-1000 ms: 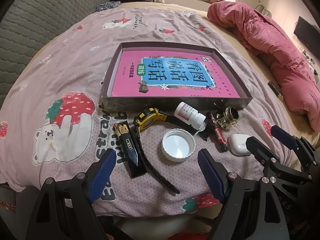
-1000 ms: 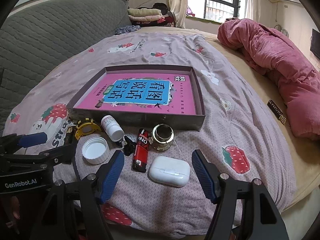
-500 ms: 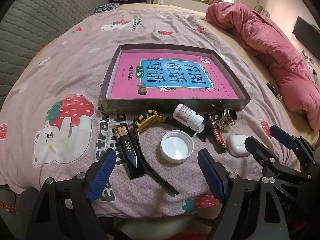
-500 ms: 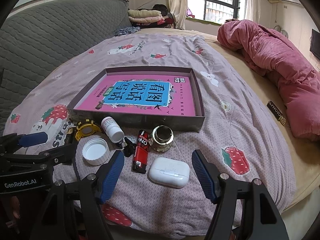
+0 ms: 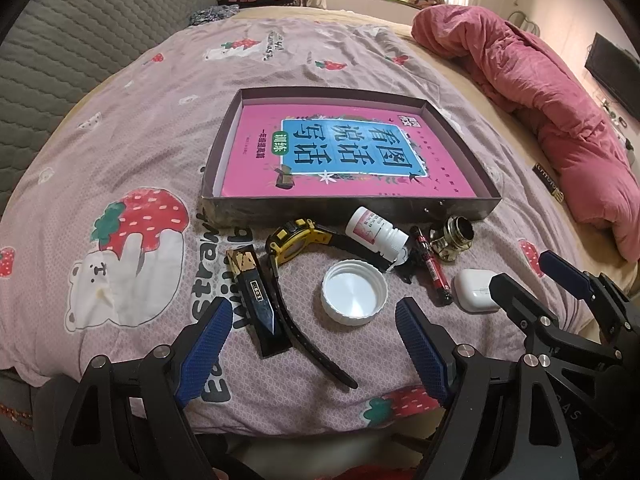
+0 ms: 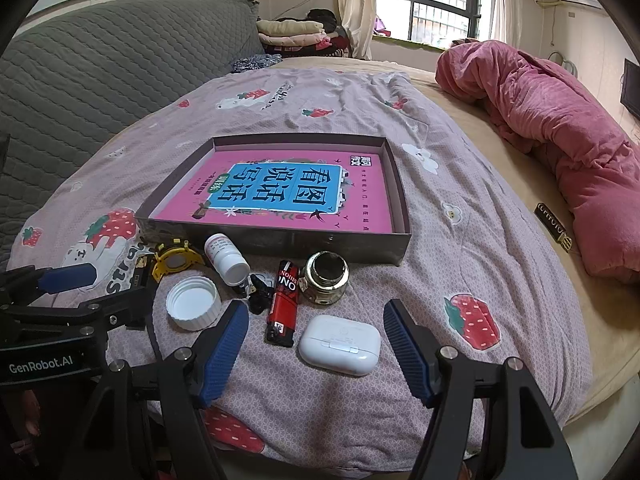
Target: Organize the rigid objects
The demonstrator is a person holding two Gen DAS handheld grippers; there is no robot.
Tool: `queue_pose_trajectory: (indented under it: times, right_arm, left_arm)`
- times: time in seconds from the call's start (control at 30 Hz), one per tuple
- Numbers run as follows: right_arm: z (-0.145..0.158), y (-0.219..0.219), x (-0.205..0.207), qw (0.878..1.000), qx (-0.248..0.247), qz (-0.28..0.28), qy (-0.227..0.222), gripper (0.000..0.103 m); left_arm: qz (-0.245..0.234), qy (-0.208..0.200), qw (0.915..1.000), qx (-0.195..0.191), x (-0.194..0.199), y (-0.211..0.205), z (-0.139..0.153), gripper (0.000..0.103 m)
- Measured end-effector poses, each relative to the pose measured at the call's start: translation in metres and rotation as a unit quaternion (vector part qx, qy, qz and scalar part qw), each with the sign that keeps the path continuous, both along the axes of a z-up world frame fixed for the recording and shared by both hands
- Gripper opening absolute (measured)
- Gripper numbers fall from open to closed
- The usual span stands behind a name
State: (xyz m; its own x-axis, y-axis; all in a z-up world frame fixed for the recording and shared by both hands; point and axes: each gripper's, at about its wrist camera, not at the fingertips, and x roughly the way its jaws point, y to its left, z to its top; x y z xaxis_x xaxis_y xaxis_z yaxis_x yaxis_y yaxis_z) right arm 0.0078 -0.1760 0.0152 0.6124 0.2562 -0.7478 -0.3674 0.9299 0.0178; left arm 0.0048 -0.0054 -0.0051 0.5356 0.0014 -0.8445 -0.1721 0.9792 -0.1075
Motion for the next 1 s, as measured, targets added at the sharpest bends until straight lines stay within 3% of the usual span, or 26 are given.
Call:
queue_pose_trajectory:
  times: [1.0]
  right_arm:
    - [-0.001,-0.007,0.002,1.000,0.010,-0.007,0.005,0.069]
  left_arm:
    - [0.019,0.016,0.9995,-0.021,-0.002,0.022,-0.010,0.085]
